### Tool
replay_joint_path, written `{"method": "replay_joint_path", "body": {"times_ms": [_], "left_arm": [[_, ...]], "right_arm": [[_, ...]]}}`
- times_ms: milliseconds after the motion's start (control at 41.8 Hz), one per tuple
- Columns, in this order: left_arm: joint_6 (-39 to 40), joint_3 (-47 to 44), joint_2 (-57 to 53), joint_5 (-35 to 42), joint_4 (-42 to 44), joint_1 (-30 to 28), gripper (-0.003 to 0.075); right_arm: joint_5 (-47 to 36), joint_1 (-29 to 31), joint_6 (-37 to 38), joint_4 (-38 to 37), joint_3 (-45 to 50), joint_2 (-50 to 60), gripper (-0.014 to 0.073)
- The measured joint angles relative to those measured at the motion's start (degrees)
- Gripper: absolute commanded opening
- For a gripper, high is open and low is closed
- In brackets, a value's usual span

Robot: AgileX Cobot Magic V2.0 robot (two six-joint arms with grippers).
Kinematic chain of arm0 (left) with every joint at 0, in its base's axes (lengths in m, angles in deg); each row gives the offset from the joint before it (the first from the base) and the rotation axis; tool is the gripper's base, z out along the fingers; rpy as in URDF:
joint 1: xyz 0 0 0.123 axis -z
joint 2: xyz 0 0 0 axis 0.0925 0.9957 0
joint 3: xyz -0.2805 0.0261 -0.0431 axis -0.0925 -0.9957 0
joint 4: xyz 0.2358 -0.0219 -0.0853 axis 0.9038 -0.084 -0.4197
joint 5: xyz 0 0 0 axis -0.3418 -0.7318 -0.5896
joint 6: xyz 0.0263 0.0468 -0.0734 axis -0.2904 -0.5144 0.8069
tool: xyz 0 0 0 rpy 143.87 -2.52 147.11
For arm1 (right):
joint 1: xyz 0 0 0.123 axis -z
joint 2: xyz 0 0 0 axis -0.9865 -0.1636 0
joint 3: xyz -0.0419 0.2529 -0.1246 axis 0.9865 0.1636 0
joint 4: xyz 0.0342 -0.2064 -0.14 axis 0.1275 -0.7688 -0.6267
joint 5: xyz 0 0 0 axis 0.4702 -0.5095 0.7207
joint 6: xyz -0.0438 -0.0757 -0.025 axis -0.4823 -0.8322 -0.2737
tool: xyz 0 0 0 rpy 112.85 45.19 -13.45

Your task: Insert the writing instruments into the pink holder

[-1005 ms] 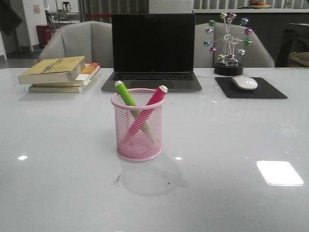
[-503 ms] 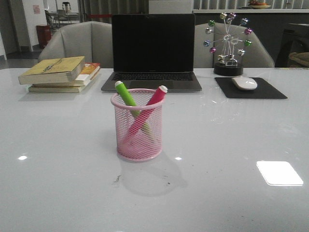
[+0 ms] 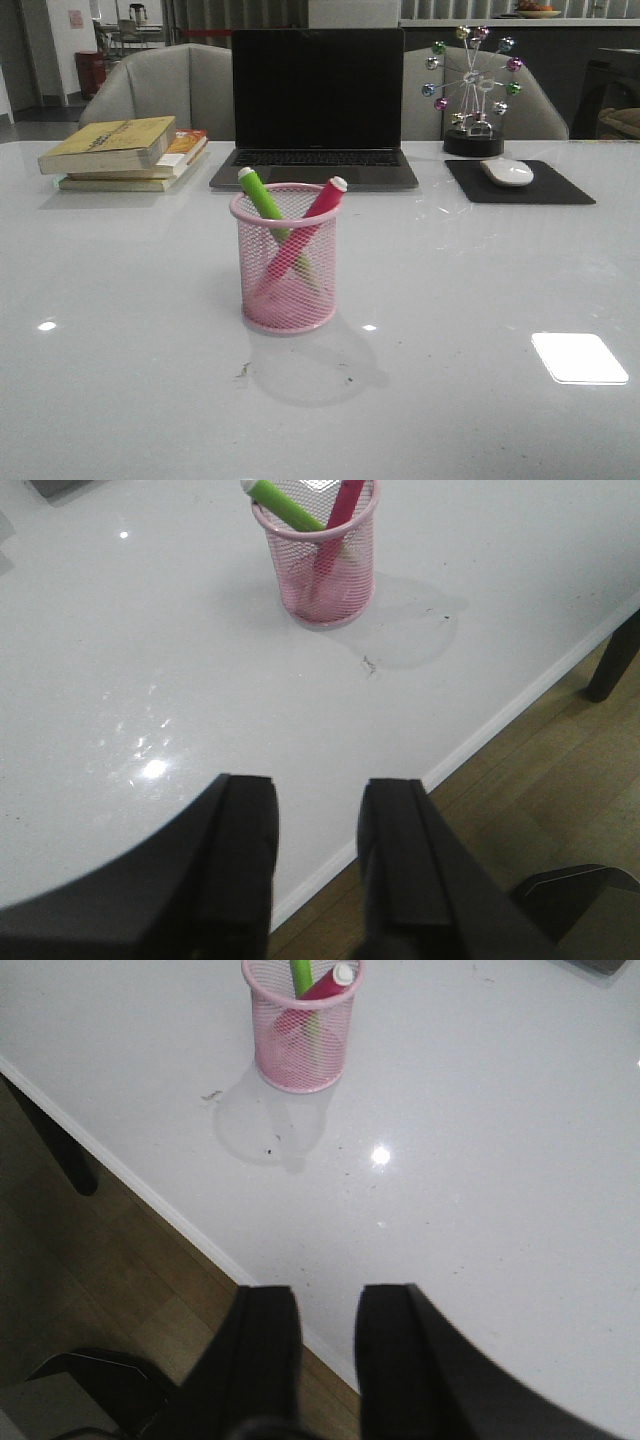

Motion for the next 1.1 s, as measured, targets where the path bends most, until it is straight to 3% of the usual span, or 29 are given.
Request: {"method": "replay_joint_path", "body": {"times_ms": [72,120,933,1101], "left_arm": [[1.85,0.0,0.0,-0.14,-0.14,0.0,0.0089],[3.42,0.0,0.0,-0.55,-0.14,0.0,0.0094],[5.41,0.0,-0.27,-1.25,-0.03,0.0,0.0093],[5.41,-0.88,-3.97,0.12,-1.52,-8.2,0.0093]], "right_arm": [[0.51,0.0,0.0,-0.21,0.0,0.0,0.009],[0.55,0.0,0.0,-0.21,0.0,0.0,0.0051],[1.12,0.0,0.0,-0.21,0.0,0.0,0.0058],[1.12,0.0,0.0,-0.21,0.0,0.0,0.0058]]}}
